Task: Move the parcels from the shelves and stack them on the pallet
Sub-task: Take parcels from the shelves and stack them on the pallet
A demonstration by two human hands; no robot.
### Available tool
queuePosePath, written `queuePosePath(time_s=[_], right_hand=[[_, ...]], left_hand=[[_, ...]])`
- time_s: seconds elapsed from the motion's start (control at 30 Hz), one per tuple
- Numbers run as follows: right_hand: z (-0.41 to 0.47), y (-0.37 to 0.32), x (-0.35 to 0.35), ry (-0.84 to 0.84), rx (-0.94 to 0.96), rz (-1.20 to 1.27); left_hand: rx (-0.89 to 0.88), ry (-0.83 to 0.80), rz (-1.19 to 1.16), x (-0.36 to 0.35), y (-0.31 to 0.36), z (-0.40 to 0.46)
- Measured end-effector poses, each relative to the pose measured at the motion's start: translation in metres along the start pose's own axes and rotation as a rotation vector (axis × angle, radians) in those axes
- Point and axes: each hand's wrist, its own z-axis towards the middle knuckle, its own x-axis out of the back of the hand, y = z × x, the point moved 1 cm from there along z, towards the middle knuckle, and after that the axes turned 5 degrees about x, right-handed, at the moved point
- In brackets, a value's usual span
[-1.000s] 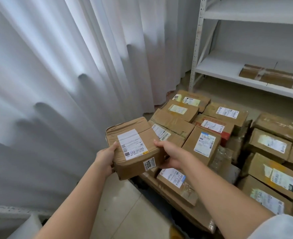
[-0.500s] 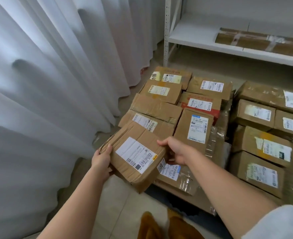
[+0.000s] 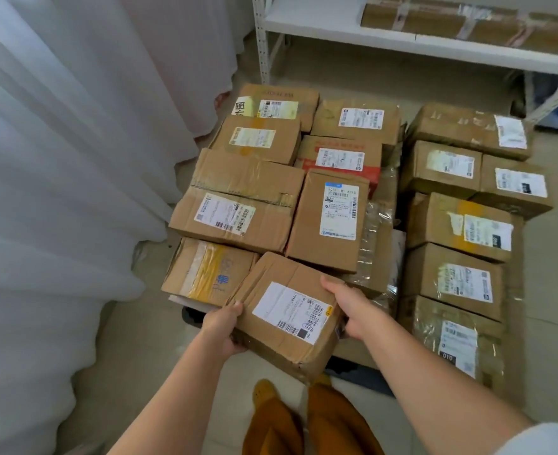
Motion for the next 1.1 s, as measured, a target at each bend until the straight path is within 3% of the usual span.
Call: queuePosePath(time_s=[0.13, 0.33, 0.57, 0.73, 0.9, 1.1], right_hand=[[0.001, -0.008, 0.008, -0.003, 0.014, -0.063], [-0.013, -0.028, 0.005, -0.223, -0.008, -0.182], [-0.034, -0.062, -0.002, -0.325, 0.130, -0.180], [-0.054, -0.072, 0.029, -0.306, 0.226, -0.019], [-0.071, -0.058, 0.078, -0.215, 0.254, 0.284], [-0.079, -0.040, 0.129, -0.160, 0.260, 0.537]], left_hand=[[0.007, 0.061, -0.049, -0.010, 0.001, 0.002], [-0.062, 0.275, -0.211, 0.001, 0.028, -0.019], [-0.219, 0.314, -0.338, -0.002, 0.054, -0.059], [-0.416, 0.206, -0.255, -0.029, 0.053, -0.075], [-0.528, -0.127, -0.065, -0.072, 0.037, -0.082], [-0.612, -0.360, 0.218, -0.123, 0.004, -0.103]])
